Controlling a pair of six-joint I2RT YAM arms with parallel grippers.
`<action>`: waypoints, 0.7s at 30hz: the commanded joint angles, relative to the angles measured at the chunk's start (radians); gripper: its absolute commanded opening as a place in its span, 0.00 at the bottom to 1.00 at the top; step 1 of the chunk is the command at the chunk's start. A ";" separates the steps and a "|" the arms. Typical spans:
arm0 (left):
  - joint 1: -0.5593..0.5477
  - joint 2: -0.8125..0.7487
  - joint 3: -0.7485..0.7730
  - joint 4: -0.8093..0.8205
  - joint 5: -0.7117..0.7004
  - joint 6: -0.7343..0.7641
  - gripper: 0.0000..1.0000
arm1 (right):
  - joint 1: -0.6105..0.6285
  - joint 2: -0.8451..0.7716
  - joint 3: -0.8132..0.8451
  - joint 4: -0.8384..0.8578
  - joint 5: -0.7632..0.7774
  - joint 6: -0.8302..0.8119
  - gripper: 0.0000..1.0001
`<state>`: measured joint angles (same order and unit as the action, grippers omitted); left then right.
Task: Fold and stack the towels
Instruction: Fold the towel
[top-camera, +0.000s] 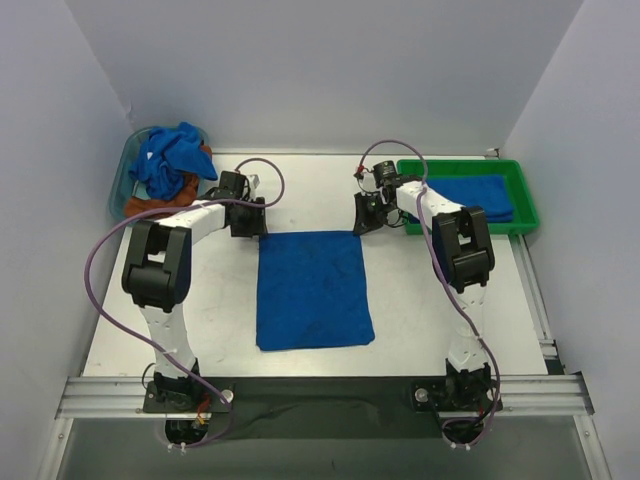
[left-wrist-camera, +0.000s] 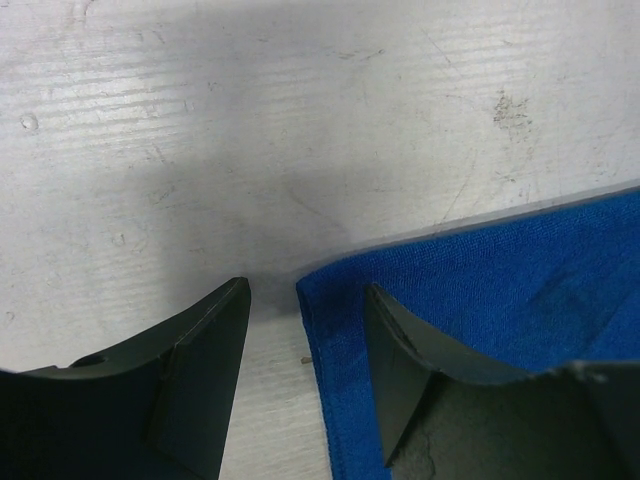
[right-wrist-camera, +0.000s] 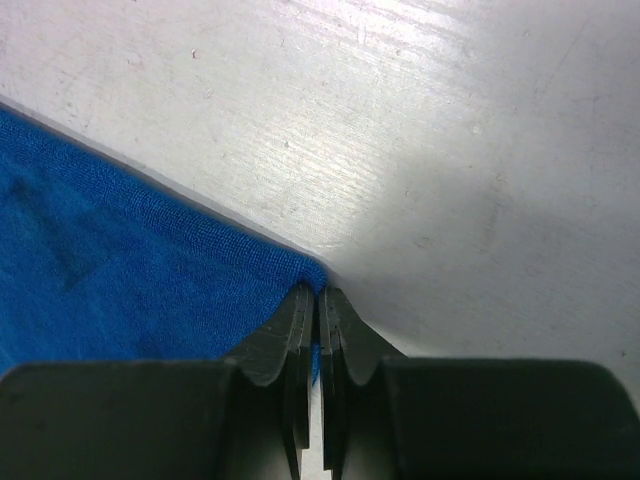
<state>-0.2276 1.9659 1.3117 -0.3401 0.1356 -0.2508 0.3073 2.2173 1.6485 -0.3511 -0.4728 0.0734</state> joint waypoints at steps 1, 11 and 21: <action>-0.004 0.019 0.041 0.004 0.013 -0.005 0.59 | 0.004 0.050 -0.026 -0.083 0.039 -0.023 0.00; -0.018 0.056 0.058 -0.042 0.010 0.018 0.47 | 0.003 0.042 -0.033 -0.083 0.040 -0.020 0.00; -0.044 0.062 0.075 -0.138 -0.063 0.073 0.46 | -0.004 0.024 -0.030 -0.083 0.036 -0.015 0.00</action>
<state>-0.2607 1.9980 1.3598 -0.3820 0.1242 -0.2169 0.3061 2.2173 1.6482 -0.3508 -0.4747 0.0738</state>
